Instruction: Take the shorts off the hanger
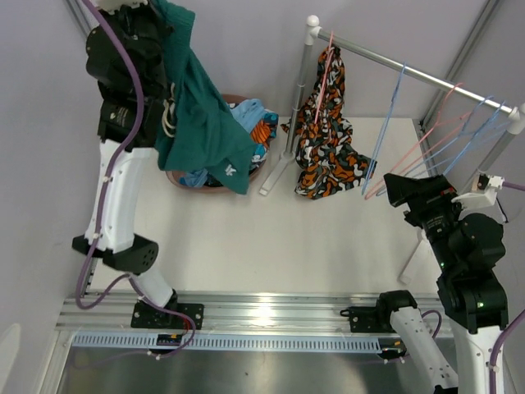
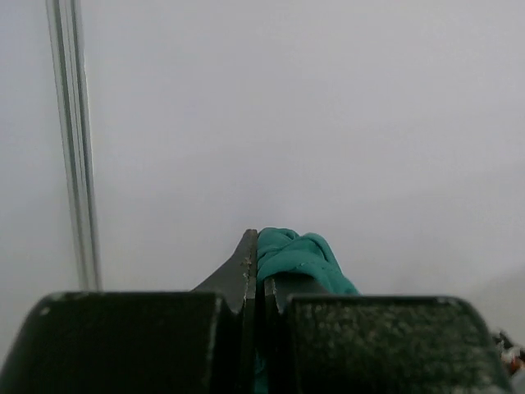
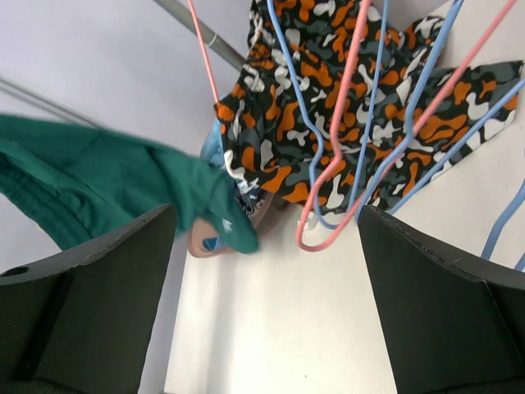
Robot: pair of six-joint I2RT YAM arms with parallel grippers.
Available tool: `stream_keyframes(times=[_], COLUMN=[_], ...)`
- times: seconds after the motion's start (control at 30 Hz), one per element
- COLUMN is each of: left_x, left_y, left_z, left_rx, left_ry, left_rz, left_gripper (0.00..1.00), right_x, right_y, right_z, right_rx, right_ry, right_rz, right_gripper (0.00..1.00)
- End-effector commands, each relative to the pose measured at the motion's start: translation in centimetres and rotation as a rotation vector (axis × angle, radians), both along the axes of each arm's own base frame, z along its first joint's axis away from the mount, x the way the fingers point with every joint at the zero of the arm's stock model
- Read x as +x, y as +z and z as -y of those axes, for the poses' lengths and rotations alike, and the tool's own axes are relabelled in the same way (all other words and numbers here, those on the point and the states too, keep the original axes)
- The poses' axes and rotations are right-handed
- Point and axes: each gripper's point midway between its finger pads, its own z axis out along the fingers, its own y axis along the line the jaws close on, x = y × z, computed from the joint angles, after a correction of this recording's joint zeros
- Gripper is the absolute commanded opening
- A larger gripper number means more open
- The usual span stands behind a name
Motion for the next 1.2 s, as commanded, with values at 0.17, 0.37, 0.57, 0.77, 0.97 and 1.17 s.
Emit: stream_keyframes(times=[0.17,0.37,0.57,0.77,0.97,1.17], left_x=[10.9,15.1,13.4,6.3,-0.1,-6.5], left_y=[-6.0,-19.9,-27.8,-22.9,-23.5,-28.4], left_z=[1.8,4.2,3.2,1.4,1.9,1.0], left_rx=[0.002,-0.018,-0.048,-0.072,-0.032,0.010], left_ry=[0.065,-0.028,0.021,-0.034,-0.179,-0.246], left_rz=[-0.014,-0.320,-0.547,-0.461,-0.510,-0.605], left_gripper=[0.00,0.12,0.99,0.99,0.99,0.99], right_x=[-0.3,0.0,0.0,2.6,6.2,14.2], right_y=[1.2,3.0,7.0,10.8,13.6,11.0], right_z=[-2.3,-3.3,-5.4,-5.8,-8.2,-12.3], right_rx=[-0.031,-0.019,-0.017,-0.056,-0.041,-0.131], right_ry=[0.139,0.190,0.314,0.315,0.368,0.387], right_rz=[0.089,0.149,0.256,0.310,0.350,0.253], right_gripper=[0.99,0.99,0.99,0.99,0.99,0.99])
